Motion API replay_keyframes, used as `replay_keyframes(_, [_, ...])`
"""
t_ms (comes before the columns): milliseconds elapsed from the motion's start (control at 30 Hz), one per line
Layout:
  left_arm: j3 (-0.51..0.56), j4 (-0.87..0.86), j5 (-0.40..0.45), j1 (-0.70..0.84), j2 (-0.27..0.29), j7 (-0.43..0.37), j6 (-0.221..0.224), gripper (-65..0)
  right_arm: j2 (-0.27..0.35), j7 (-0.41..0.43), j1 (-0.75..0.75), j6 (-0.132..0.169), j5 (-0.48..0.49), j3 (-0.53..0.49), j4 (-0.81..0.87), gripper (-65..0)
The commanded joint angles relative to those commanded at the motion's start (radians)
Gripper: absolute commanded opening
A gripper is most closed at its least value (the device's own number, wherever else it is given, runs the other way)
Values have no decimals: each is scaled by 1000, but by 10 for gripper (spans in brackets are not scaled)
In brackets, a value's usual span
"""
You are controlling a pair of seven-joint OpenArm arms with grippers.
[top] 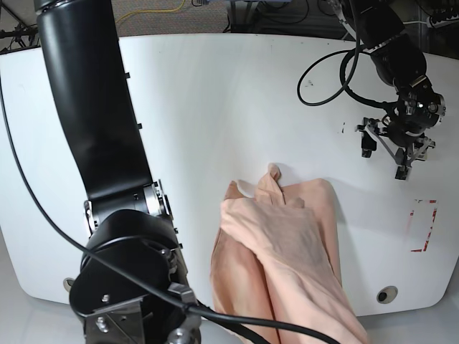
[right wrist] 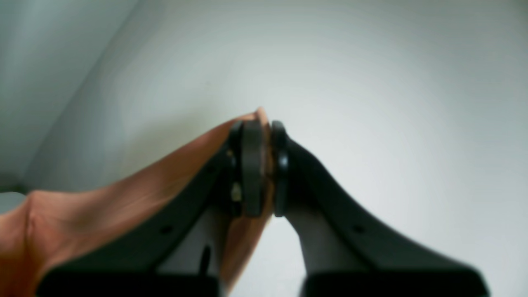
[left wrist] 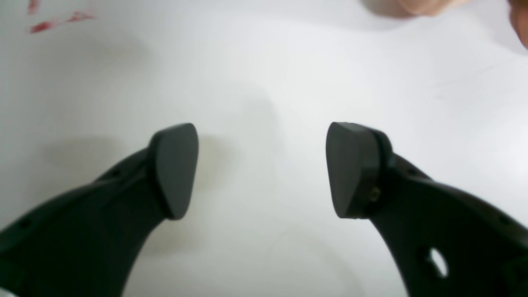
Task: Fold the T-shirt properly
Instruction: 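Lower the left gripper onto the bunched shirt and grasp a corner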
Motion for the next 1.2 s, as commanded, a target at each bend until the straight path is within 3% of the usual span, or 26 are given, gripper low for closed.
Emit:
replay_keyframes(400, [157,-38,-2,-37,15,-5,0,-162,-2,0,-2,0,0,3,-18,-650])
replay_keyframes(833, [261,-186,2,-94,14,-112,0,-164,-2,0,-26,0,-2,2,-12,-650])
replay_keyframes(1200, [382,-236,0,-121,31,-121,0,-164,-2,3,-43,0,-2,0,-14,-650])
